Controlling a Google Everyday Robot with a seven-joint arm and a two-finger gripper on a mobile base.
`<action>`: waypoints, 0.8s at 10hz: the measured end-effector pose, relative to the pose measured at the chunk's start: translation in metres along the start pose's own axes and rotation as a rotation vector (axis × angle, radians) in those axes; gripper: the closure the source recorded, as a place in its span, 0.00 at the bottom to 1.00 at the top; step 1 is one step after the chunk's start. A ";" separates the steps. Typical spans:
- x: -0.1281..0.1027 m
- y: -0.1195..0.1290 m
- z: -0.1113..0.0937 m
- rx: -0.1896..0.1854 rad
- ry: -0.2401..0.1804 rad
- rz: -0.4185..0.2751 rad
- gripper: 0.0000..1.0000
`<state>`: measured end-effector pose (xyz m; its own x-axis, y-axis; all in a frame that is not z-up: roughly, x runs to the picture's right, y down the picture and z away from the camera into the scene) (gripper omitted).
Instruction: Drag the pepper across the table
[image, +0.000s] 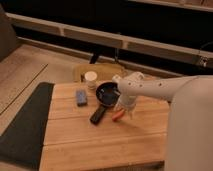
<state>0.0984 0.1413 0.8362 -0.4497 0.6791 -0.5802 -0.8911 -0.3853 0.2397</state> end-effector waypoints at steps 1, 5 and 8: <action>0.000 0.005 0.004 -0.009 0.009 -0.003 0.35; -0.001 0.012 0.023 -0.018 0.063 -0.004 0.35; -0.005 0.003 0.038 0.033 0.101 -0.010 0.35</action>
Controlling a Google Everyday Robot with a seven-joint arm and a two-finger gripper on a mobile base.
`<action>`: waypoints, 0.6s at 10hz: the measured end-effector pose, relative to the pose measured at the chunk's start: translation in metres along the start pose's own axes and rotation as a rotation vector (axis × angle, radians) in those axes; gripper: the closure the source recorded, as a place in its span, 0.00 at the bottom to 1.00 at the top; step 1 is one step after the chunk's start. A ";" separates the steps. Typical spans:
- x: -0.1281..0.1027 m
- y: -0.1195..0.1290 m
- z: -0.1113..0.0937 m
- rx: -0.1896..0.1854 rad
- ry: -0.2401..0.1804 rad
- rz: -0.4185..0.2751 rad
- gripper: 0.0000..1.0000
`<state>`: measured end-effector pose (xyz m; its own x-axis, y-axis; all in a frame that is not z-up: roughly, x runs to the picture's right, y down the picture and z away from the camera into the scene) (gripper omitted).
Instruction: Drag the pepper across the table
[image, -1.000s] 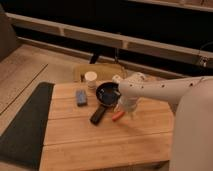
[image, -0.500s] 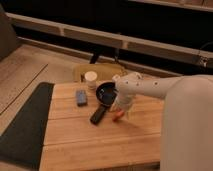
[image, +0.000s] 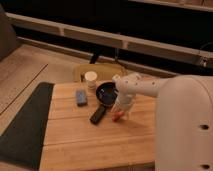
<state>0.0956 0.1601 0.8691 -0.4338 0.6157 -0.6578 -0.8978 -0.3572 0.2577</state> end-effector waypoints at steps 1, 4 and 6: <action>-0.001 0.000 0.004 0.009 0.010 -0.001 0.35; -0.007 0.005 0.011 0.009 0.029 -0.005 0.54; -0.011 0.004 0.012 0.009 0.024 -0.007 0.77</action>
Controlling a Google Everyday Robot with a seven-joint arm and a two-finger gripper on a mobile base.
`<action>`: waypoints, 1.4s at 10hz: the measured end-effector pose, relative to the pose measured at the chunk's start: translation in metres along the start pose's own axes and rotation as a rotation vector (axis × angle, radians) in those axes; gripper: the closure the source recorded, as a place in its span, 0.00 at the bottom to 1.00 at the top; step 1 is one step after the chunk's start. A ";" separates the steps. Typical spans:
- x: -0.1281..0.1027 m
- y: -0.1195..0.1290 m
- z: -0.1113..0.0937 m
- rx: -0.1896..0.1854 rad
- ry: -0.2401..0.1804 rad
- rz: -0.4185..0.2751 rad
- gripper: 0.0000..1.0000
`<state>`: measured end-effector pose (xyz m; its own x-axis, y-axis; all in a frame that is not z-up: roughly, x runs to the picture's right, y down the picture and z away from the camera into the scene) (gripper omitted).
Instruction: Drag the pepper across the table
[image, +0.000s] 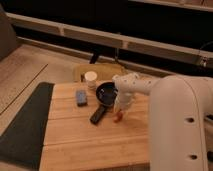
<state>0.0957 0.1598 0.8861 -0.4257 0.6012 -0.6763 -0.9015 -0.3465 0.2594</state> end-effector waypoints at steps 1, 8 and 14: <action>-0.001 -0.001 0.000 0.003 -0.004 0.000 0.85; -0.019 -0.079 -0.003 0.187 0.005 0.102 1.00; -0.058 -0.159 -0.023 0.306 -0.021 0.283 0.97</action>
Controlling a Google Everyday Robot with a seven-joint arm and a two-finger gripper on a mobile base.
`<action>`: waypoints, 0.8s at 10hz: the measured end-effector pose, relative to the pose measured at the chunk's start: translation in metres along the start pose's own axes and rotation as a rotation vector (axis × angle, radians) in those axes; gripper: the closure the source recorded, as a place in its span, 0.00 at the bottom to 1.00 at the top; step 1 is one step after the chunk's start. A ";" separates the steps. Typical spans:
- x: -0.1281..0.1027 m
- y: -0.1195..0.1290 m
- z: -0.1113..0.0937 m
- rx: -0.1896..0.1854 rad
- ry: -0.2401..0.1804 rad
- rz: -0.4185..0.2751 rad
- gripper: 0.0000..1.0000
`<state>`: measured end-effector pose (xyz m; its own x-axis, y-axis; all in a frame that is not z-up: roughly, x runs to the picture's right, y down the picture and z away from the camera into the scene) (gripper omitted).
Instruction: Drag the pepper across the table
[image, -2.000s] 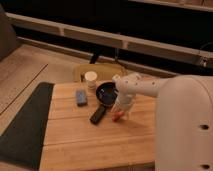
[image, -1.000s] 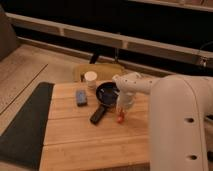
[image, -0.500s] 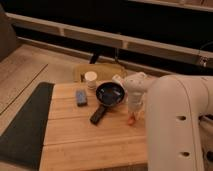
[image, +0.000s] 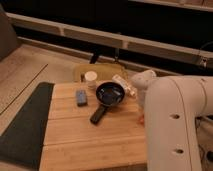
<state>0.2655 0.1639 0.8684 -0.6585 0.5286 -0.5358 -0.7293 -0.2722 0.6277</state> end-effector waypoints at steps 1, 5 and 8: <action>-0.005 -0.007 -0.002 -0.005 -0.002 0.018 0.96; -0.003 -0.005 -0.001 -0.007 0.001 0.016 0.97; -0.002 -0.002 -0.002 -0.007 0.000 0.012 0.70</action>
<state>0.2686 0.1618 0.8671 -0.6674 0.5251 -0.5280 -0.7224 -0.2843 0.6304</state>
